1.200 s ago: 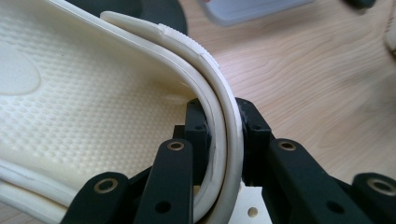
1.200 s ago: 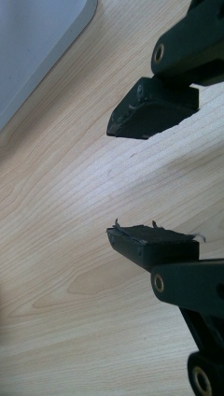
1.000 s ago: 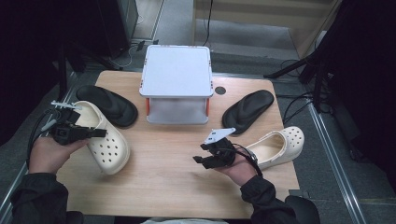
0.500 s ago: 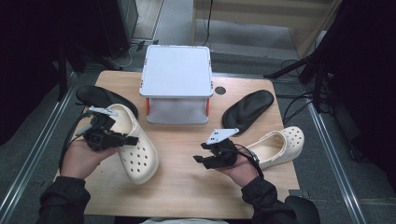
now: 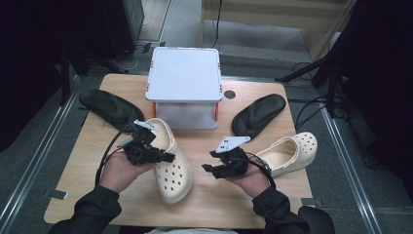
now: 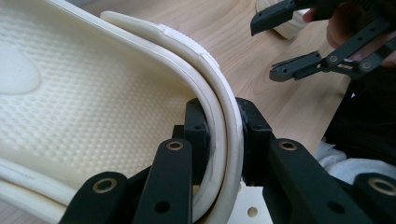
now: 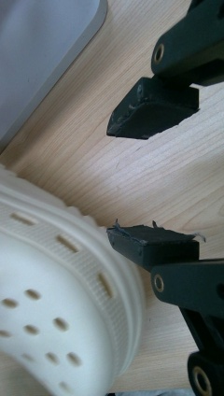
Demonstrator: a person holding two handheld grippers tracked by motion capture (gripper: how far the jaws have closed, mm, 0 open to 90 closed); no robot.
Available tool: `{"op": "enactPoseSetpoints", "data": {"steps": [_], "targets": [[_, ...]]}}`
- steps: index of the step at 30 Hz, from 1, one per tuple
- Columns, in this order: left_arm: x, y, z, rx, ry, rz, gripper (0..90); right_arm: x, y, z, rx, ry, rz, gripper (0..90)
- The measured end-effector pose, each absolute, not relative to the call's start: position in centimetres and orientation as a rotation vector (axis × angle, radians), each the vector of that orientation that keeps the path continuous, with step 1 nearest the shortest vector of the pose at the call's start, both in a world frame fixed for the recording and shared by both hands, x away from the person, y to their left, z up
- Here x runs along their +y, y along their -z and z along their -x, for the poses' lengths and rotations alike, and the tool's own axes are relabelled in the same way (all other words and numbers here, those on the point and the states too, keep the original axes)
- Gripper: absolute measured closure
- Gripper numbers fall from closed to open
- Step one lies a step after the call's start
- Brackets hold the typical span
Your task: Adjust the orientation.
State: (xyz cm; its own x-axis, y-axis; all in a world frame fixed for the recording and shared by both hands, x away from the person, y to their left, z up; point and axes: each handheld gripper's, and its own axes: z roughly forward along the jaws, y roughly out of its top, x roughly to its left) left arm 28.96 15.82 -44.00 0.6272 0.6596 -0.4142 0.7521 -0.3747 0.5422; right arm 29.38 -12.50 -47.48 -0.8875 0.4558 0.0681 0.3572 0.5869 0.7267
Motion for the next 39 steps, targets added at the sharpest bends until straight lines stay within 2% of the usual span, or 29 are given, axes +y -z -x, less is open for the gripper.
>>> {"op": "enactPoseSetpoints", "data": {"steps": [4,10,15,19,26,33,36,37,38,39], "targets": [[15.2,45.2,-29.7,1.110,0.207,-2.138,76.7,-12.6,47.7,-29.4,2.685,-1.184,-0.699,45.2],[14.9,46.3,-30.4,1.124,0.194,-2.181,73.7,-12.5,47.9,-29.1,2.688,-1.177,-0.708,45.2],[15.1,46.5,-30.8,1.118,0.180,-2.188,66.6,-12.4,48.2,-28.9,2.690,-1.171,-0.703,45.1],[15.6,46.0,-31.0,1.114,0.164,-2.167,55.6,-12.3,48.4,-28.7,2.690,-1.178,-0.722,44.1],[16.6,44.9,-31.1,1.087,0.093,-2.190,49.9,-12.1,48.1,-28.1,2.669,-1.224,-0.769,46.6],[18.0,43.2,-31.1,1.060,0.057,-2.180,50.6,-11.8,47.7,-27.4,2.681,-1.299,-0.819,54.4],[18.8,42.6,-31.4,1.058,0.032,-2.186,53.7,-11.5,47.6,-26.9,2.681,-1.324,-0.838,58.9],[19.4,42.7,-31.8,1.055,0.003,-2.206,60.4,-11.1,47.6,-26.4,2.678,-1.348,-0.838,63.2],[19.4,42.7,-31.8,1.055,0.003,-2.206,64.8,-11.1,47.6,-26.4,2.678,-1.348,-0.838,63.2],[19.8,42.9,-32.0,1.059,-0.007,-2.212,64.8,-10.9,47.5,-26.2,2.680,-1.355,-0.843,67.1]]}}
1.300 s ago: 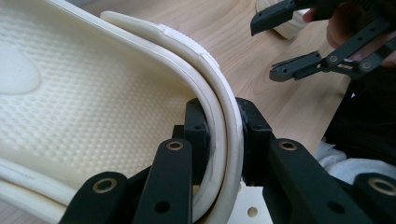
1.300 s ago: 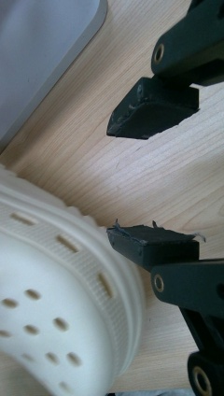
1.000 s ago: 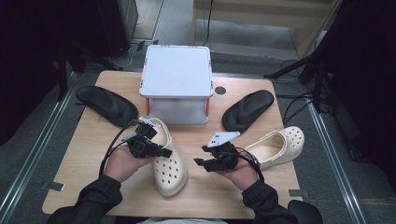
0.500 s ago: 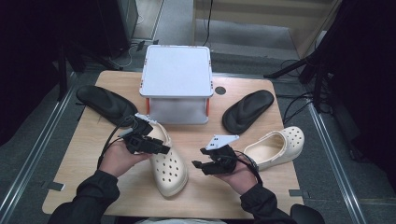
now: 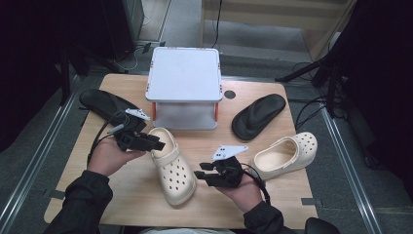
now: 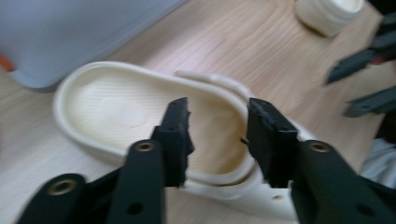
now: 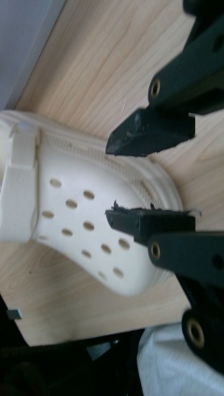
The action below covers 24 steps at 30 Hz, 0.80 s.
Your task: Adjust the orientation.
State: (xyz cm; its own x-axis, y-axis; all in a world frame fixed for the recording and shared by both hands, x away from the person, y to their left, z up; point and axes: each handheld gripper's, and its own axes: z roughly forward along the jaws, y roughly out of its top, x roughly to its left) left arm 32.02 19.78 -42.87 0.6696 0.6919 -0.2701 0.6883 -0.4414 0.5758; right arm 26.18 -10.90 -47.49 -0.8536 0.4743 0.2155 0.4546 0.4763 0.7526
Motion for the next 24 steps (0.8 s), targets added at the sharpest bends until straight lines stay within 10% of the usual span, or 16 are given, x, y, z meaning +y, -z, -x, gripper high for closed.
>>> {"op": "enactPoseSetpoints", "data": {"steps": [6,24], "targets": [[21.6,45.1,-34.4,1.057,-0.031,-2.251,89.4,-9.0,47.3,-24.5,2.724,-1.366,-0.860,85.5],[21.3,48.7,-36.8,1.030,-0.008,-2.313,90.0,-2.1,49.3,-21.3,2.821,-1.361,-0.695,90.0]]}}
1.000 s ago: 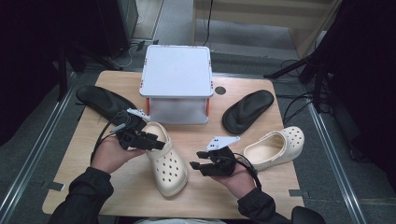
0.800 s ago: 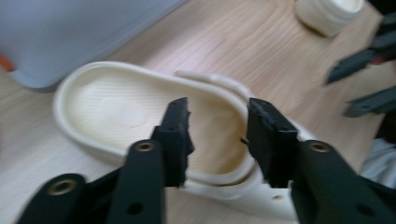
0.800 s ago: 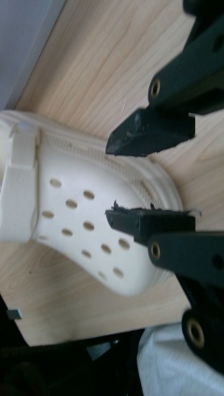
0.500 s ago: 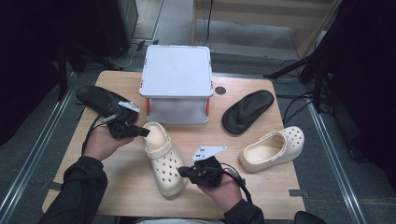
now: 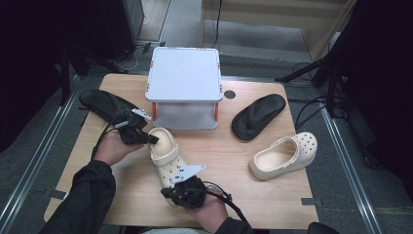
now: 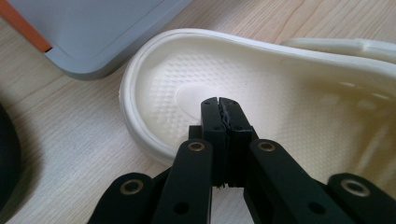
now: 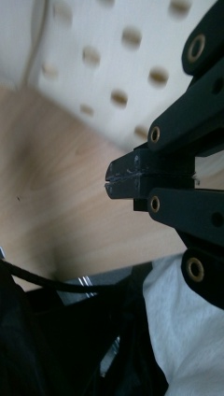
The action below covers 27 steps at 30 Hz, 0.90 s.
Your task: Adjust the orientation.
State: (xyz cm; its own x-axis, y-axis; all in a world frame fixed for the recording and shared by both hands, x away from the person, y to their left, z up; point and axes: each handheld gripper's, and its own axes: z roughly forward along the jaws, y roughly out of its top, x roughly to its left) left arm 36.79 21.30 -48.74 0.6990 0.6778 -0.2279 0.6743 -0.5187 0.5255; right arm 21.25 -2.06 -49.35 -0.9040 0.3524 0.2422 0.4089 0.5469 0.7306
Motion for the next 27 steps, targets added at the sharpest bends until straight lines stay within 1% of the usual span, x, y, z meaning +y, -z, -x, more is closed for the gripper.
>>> {"op": "enactPoseSetpoints", "data": {"steps": [6,15,22,27], "targets": [[21.0,48.8,-36.6,1.012,-0.038,-2.330,90.0,-1.2,50.2,-20.9,-2.733,1.240,0.659,90.0],[20.9,49.4,-36.5,1.013,-0.026,-2.361,90.0,-2.0,50.0,-21.7,-2.700,1.245,0.703,90.0],[21.5,49.5,-36.1,1.031,0.007,-2.326,90.0,-3.0,49.9,-22.0,-2.719,1.230,0.726,90.0],[21.5,49.3,-35.3,1.024,-0.011,-2.355,90.0,-3.9,49.8,-22.4,-2.728,1.228,0.764,90.0]]}}
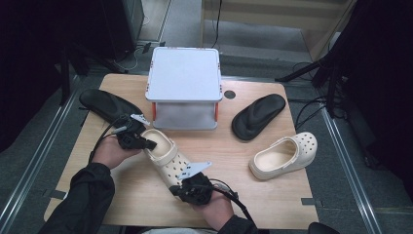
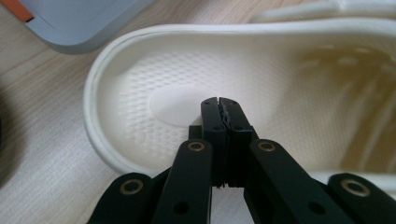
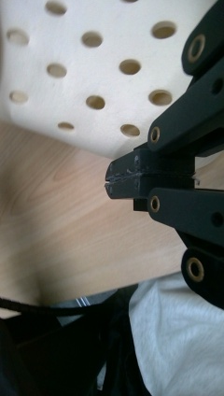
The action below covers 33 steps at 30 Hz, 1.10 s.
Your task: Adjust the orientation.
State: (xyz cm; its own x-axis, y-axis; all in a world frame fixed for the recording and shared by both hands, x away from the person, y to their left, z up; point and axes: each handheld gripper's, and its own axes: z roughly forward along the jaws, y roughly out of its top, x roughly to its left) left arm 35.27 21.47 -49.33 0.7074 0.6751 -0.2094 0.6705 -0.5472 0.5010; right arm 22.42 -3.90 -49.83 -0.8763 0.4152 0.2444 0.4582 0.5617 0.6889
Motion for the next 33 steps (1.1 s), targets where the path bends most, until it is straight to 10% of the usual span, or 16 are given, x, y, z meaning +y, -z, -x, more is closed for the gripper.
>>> {"op": "enactPoseSetpoints", "data": {"steps": [33], "targets": [[18.7,49.5,-30.9,0.930,0.075,-2.363,89.2,-9.8,49.6,-28.7,-2.744,1.271,1.116,90.0]]}}
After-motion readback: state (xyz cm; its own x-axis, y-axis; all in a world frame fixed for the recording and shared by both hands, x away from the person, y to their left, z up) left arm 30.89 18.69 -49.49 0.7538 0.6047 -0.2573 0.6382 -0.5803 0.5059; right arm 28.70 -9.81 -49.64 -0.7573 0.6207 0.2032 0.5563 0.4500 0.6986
